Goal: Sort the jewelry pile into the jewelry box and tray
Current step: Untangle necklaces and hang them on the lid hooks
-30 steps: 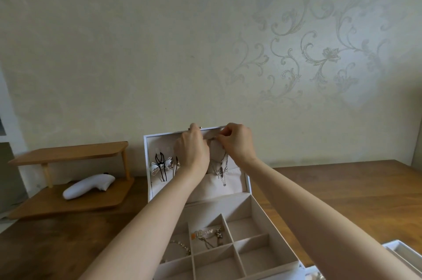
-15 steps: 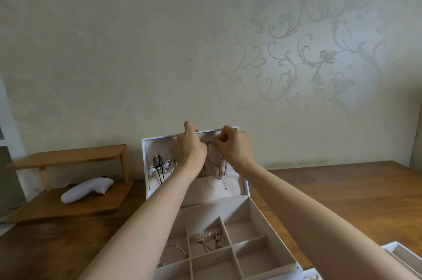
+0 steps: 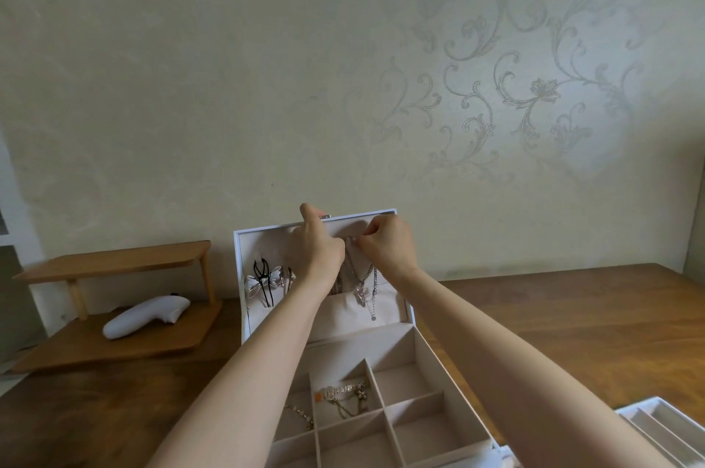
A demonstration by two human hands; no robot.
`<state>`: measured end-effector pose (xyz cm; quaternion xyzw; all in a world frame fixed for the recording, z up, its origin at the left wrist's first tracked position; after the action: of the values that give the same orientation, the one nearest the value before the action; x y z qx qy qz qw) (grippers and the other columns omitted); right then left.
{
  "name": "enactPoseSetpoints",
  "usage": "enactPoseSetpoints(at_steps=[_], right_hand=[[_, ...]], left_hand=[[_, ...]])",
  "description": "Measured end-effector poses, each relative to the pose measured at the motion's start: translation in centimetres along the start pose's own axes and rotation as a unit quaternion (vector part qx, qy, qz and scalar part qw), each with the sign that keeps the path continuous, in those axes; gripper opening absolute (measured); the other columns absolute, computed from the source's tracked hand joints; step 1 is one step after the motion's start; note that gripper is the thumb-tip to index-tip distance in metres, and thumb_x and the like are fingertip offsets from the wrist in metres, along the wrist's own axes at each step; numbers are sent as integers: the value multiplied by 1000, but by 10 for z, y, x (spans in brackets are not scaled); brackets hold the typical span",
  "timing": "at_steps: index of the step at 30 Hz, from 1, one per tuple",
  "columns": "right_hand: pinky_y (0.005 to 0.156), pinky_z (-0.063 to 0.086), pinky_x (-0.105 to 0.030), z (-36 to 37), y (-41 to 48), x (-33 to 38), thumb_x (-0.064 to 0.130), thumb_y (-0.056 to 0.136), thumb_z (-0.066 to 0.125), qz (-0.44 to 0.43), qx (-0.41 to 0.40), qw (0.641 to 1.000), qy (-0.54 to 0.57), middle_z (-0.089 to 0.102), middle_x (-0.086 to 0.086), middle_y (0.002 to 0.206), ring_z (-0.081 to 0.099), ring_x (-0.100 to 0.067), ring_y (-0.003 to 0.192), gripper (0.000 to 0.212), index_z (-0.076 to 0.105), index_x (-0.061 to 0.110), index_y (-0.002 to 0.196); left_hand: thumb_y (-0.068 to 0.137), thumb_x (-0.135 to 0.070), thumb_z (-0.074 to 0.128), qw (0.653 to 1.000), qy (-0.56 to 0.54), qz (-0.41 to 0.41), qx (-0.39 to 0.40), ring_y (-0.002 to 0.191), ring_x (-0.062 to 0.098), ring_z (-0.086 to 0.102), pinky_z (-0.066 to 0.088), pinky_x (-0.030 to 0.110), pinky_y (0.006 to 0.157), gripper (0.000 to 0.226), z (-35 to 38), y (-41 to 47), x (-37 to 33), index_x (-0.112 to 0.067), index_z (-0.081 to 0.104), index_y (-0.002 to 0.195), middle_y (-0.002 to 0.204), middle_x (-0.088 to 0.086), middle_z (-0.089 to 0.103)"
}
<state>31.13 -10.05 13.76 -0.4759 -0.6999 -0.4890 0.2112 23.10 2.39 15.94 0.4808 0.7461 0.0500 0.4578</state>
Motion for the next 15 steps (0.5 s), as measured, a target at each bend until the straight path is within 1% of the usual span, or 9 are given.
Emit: enactPoseSetpoints(at_steps=[1,2,4,6,9,11,13,15], right_hand=[[50,31,-28,0,0,-1,10,70,65,8,3,1000,1,51,-7,58,45,-23,61,27,44,11,53],[49,29,-27,0,1,-2,8,70,65,14,3,1000,3,49,-6,57,44,-22,60,27,44,11,53],[45,22,-28,0,1,-4,5,70,64,26,6,1000,6,38,-4,50,34,-20,56,35,36,12,50],[45,21,-28,1,0,-8,5,70,65,42,18,999,14,34,-2,48,32,-20,55,38,35,13,48],[47,24,-28,4,-3,-13,4,71,67,59,24,997,36,38,-4,50,36,-22,58,34,40,11,51],[47,25,-27,7,-5,-14,4,71,66,64,24,997,42,40,-6,53,37,-21,59,30,43,10,53],[49,30,-27,8,-9,-16,5,72,67,62,24,996,62,43,-5,53,41,-21,59,32,44,12,52],[52,37,-24,6,-17,-17,9,74,71,54,33,993,102,50,1,54,46,-16,54,30,49,15,54]], left_hand=[[80,0,49,1000,3,0,-1,92,32,57,35,30,62,41,0,0,0,-12,42,118,101,10,58],[80,0,49,1000,8,1,0,93,33,57,34,30,61,41,0,1,0,-12,42,118,102,11,59],[80,0,49,1000,27,5,5,95,33,57,34,31,62,41,2,3,1,-14,40,117,105,11,60],[80,0,51,999,49,11,12,96,33,57,34,31,62,42,5,6,2,-15,39,117,106,12,61],[83,-5,57,997,78,17,13,93,32,59,35,31,60,42,5,5,3,-16,37,118,103,11,62],[84,-6,58,995,99,26,8,93,31,59,33,30,59,42,5,3,2,-16,36,119,103,11,62],[85,-10,63,992,117,43,7,96,31,59,32,31,58,44,5,1,-1,-13,36,120,105,11,63],[84,-21,69,990,126,58,15,101,32,59,34,32,61,50,4,1,-4,-11,36,119,107,12,64]])
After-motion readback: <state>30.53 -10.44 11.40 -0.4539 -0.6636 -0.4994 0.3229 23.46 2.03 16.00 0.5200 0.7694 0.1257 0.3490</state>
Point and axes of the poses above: each hand's wrist, its own y-axis towards the middle knuckle, its own z-axis out of the palm, x = y × z, the point moved 8 cm from there along y, towards the middle knuckle
